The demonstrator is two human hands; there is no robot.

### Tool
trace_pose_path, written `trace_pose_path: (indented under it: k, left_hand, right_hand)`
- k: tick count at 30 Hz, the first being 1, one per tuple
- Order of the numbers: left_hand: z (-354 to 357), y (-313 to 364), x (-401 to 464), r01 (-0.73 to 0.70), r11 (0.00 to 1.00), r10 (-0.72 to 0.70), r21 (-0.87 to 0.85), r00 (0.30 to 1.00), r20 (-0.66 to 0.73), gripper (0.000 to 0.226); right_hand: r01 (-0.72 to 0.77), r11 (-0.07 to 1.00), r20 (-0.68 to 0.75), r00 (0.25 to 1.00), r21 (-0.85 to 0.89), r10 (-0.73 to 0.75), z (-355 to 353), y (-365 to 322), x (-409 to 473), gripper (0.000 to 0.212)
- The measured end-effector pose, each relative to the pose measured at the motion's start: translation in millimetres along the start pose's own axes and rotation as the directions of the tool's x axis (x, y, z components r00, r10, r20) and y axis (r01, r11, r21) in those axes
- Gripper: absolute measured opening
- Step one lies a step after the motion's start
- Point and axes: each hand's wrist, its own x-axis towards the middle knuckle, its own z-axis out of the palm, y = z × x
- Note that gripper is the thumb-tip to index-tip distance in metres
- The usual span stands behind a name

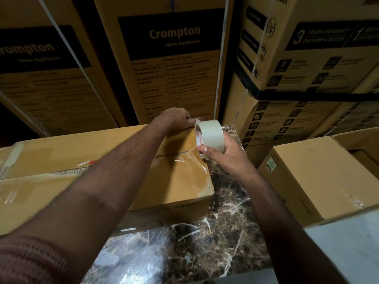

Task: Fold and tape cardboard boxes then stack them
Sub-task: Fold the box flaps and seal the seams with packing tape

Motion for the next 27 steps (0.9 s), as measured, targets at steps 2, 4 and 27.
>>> trace_pose_path:
  k: [2,4,27]
  left_hand:
    - [2.2,3.0,-1.8,0.015,1.000,-0.015,-0.018,1.000,-0.004,0.045]
    - [8.1,5.7,-4.3,0.026,0.999,-0.028,-0.037,0.998,-0.053,0.045]
    - [38.2,20.3,-56.4,0.002,0.986,-0.050,-0.168,0.958,-0.283,0.040]
  right_hand:
    - [0.019,1.000,-0.004,1.000,0.000,-0.019,0.0,-4.0,-2.7,0.039]
    - [0.032,0.998,0.006,0.999,0.046,-0.032,0.2,-10.6,-7.6,0.033]
    - [-0.023,0.993,0.142,0.990,0.116,0.007,-1.0,12.8,-65.3,0.049]
